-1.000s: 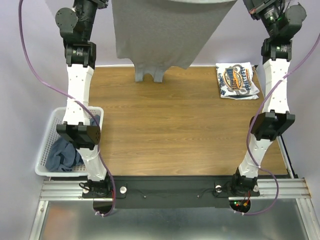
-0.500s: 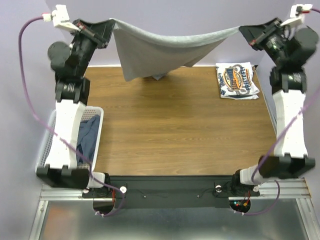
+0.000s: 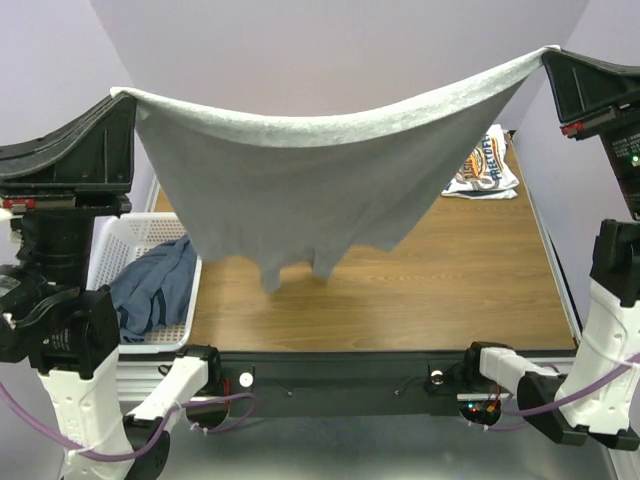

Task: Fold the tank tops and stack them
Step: Flatten the tank top out

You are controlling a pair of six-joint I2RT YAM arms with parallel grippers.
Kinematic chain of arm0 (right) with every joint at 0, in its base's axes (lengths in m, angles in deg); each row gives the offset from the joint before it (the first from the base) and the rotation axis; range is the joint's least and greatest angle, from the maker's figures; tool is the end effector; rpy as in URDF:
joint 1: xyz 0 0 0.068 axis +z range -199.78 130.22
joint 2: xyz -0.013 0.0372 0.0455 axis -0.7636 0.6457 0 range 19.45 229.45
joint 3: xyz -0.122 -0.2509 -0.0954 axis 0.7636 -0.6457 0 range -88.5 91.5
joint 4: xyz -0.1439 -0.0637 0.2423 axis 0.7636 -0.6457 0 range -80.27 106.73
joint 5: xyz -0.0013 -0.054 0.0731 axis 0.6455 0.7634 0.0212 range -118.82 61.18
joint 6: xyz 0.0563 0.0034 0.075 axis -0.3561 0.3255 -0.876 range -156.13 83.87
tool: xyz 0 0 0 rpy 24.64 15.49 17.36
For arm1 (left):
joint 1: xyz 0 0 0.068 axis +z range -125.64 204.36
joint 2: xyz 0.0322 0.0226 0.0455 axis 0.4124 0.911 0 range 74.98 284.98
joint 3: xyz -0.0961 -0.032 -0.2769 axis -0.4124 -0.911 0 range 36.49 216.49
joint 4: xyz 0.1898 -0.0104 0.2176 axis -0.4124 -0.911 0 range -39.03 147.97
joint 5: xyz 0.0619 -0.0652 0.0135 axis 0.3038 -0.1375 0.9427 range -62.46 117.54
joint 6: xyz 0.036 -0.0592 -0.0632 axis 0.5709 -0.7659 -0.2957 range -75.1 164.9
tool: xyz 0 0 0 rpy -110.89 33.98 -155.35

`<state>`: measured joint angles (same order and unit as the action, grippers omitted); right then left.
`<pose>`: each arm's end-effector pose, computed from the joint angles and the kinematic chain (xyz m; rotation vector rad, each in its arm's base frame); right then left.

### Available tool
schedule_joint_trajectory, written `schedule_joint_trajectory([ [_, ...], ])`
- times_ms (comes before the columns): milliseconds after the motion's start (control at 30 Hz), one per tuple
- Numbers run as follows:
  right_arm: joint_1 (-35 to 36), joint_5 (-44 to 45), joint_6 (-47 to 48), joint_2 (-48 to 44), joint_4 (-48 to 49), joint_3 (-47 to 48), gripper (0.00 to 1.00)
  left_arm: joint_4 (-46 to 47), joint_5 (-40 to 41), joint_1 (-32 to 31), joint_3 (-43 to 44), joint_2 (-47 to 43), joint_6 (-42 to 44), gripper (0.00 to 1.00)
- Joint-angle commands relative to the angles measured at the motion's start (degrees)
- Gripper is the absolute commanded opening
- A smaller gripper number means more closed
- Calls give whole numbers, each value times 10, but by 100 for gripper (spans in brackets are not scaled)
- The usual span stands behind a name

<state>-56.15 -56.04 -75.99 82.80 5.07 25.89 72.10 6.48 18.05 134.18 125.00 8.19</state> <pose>0.1360 0.0238 0.7153 -0.0695 0.9944 0.7462 0.0447 -0.0355 0.7111 0.2264 0.5805 -0.8176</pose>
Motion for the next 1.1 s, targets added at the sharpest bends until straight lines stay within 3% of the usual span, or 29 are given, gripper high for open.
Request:
schedule_joint_trajectory([
  [0, 0, 6, 1, 44, -39, -13, 0, -23, 10, -1, -17, 46, 12, 0],
  [267, 0, 2, -3, 156, 12, 7, 0, 57, 18, -1, -39, 145, 1, 0],
  [400, 0, -8, -14, 256, 73, 41, 0, 92, 9, -1, 36, 275, 0, 0],
  [467, 0, -7, -20, 337, 86, 107, 0, 102, 3, -1, 87, 332, -2, 0],
  [567, 4, -2, -37, 473, 92, 276, 0, 109, -13, -1, 225, 458, -13, 0],
  [633, 6, 14, -56, 534, 96, 414, 0, 93, -20, 0, 380, 570, -21, 0],
  [667, 6, 24, -62, 578, 111, 439, 0, 91, -18, 0, 491, 638, -26, 0],
  [733, 7, 54, -73, 578, 164, 430, 0, 92, -17, 2, 572, 686, -37, 0],
  [800, 7, 73, -66, 530, 251, 337, 0, 148, -18, 10, 553, 676, -48, 0],
  [833, 7, 89, -61, 518, 282, 315, 0, 197, -14, 14, 487, 658, -36, 0],
  [967, 7, 102, -47, 497, 288, 310, 0, 217, -13, 21, 455, 609, -7, 0],
  [1067, 7, 96, -49, 466, 297, 256, 0, 216, -32, 31, 422, 598, -22, 0],
])
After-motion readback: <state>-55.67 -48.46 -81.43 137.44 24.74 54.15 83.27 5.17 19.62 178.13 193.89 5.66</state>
